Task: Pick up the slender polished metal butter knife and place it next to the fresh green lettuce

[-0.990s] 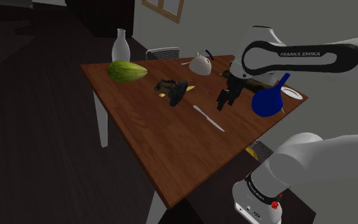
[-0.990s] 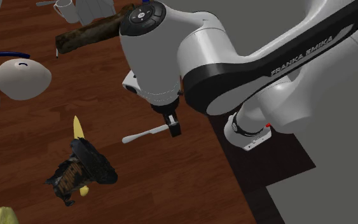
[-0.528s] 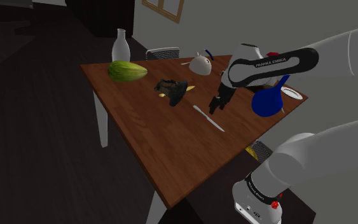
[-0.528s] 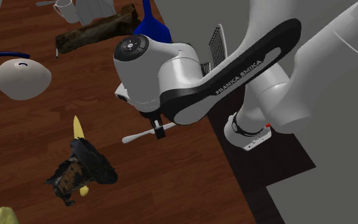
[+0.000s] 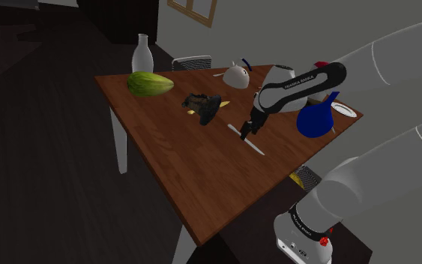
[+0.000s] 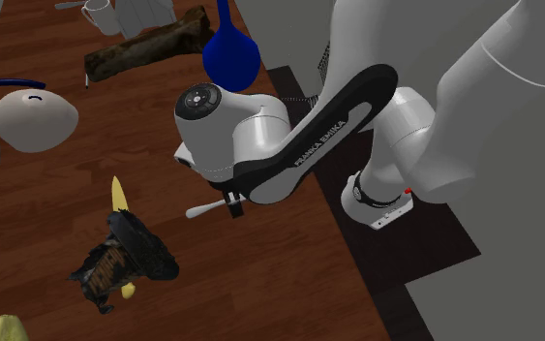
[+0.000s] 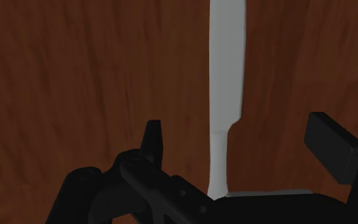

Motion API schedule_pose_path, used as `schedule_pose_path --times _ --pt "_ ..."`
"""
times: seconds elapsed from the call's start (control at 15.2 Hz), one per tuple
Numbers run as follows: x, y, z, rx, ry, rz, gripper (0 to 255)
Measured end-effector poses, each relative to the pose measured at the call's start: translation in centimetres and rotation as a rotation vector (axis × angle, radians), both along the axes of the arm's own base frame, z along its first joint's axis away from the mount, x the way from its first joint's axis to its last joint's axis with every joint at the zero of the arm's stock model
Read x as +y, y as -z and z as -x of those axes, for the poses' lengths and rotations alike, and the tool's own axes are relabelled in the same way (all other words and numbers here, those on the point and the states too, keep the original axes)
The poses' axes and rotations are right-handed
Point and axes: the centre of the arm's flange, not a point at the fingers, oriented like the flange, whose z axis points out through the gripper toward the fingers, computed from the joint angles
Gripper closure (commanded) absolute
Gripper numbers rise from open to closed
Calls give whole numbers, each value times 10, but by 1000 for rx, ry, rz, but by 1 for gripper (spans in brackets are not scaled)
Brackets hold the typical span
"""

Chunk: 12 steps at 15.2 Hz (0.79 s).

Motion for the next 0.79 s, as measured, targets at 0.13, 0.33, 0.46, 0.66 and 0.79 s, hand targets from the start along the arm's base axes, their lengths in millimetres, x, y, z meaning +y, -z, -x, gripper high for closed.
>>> schedule_pose_path --times 0.13,0.33,0.46,0.66,0.79 --pt "1 9 -1 0 0 0 0" --pt "0 12 0 -1 0 0 0" --pt "0 13 0 -1 0 0 0" --pt "0 13 0 -1 0 0 255" --pt "0 13 0 -1 0 0 255"
